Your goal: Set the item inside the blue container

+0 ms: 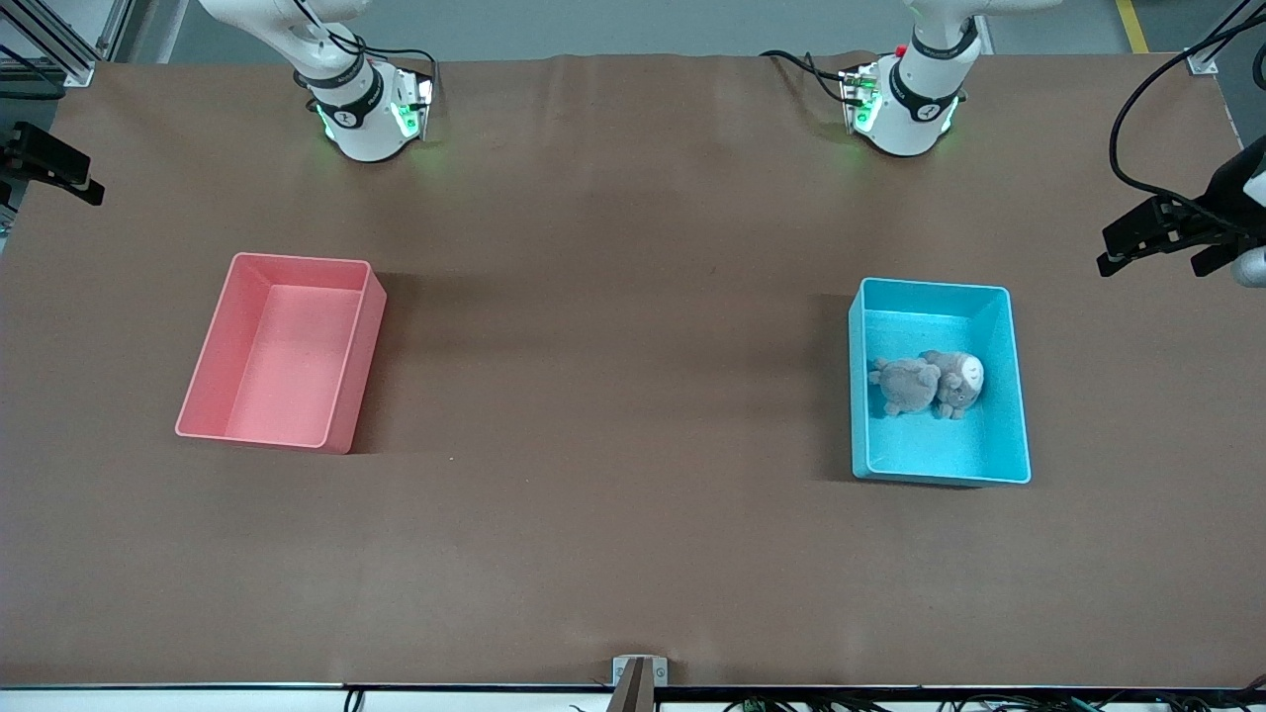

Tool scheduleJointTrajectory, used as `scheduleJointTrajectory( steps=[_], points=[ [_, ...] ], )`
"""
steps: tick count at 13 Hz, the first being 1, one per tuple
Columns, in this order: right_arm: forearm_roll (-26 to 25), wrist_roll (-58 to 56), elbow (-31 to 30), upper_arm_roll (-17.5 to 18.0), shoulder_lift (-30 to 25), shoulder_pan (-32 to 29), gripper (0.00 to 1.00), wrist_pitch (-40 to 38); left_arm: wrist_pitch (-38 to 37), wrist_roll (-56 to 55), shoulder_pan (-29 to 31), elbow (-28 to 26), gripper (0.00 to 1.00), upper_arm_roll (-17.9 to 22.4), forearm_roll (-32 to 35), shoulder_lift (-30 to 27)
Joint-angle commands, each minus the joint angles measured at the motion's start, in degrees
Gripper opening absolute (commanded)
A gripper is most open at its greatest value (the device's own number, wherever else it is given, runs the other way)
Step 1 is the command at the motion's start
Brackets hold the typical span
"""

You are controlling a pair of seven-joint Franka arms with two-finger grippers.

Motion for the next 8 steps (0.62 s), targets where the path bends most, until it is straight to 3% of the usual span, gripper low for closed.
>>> scheduleJointTrajectory(
  steps=[1,5,8],
  points=[
    [0.09,0.09,-2.15,0.08,-1.99,0.10,1.00,0.61,-0.43,0.18,-0.03,1.10,1.00,0.17,0.00,-0.47],
    [0.35,0.35,-2.15,0.25,-2.08,-0.43,1.00,0.00,0.71,-0.61,-0.11,1.63,1.00,0.08,0.17,-0.21],
    [3.52,0.35,-2.24,0.25,-2.08,-2.27,1.00,-1.15,0.71,-0.61,-0.38,1.63,1.00,-0.01,0.70,-0.12]
  ],
)
